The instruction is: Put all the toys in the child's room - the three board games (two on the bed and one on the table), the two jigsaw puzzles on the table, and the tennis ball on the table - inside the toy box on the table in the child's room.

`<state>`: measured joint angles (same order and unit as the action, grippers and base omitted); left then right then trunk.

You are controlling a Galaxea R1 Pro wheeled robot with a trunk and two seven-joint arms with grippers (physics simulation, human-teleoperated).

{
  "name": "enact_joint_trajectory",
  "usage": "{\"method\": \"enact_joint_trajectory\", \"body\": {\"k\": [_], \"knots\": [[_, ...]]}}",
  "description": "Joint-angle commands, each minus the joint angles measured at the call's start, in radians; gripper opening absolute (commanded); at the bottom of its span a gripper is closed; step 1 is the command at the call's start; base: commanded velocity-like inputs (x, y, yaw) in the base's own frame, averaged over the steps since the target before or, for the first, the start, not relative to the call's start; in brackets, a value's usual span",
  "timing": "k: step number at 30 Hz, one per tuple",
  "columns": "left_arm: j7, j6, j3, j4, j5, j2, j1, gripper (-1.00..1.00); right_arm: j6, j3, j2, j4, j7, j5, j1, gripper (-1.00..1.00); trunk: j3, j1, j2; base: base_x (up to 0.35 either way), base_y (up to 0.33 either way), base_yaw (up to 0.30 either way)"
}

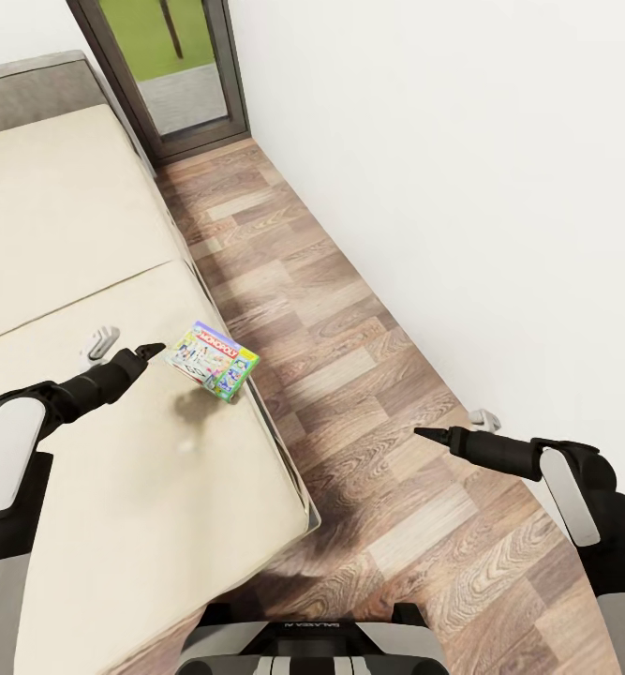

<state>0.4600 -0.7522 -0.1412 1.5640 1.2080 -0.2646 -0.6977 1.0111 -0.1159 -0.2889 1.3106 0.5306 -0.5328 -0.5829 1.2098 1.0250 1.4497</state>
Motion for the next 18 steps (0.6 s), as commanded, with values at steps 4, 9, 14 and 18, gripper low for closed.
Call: {"method": "enact_joint_trajectory", "body": {"k": [4,9,14,18], "knots": [[0.009,-0.003,-0.001,0.001,0.011,0.000,-0.001,1.00,0.004,-0.001,0.000,0.000,0.008,0.006,-0.001,1.00,0.000,0.000,0.000,0.000,0.000,0.000],[0.009,-0.003,-0.001,0.001,0.011,0.000,-0.001,1.00,0.004,-0.001,0.000,0.000,0.008,0.006,-0.001,1.00,0.000,0.000,0.000,0.000,0.000,0.000],[0.009,-0.003,-0.001,0.001,0.011,0.000,-0.001,1.00,0.004,-0.001,0.000,0.000,0.008,0.006,-0.001,1.00,0.000,0.000,0.000,0.000,0.000,0.000],[0.007,-0.002,-0.006,0.003,0.012,-0.006,0.000,1.00,0.004,-0.001,-0.001,-0.002,0.006,0.006,-0.002,1.00,0.000,0.000,0.000,0.000,0.000,0.000]]}}
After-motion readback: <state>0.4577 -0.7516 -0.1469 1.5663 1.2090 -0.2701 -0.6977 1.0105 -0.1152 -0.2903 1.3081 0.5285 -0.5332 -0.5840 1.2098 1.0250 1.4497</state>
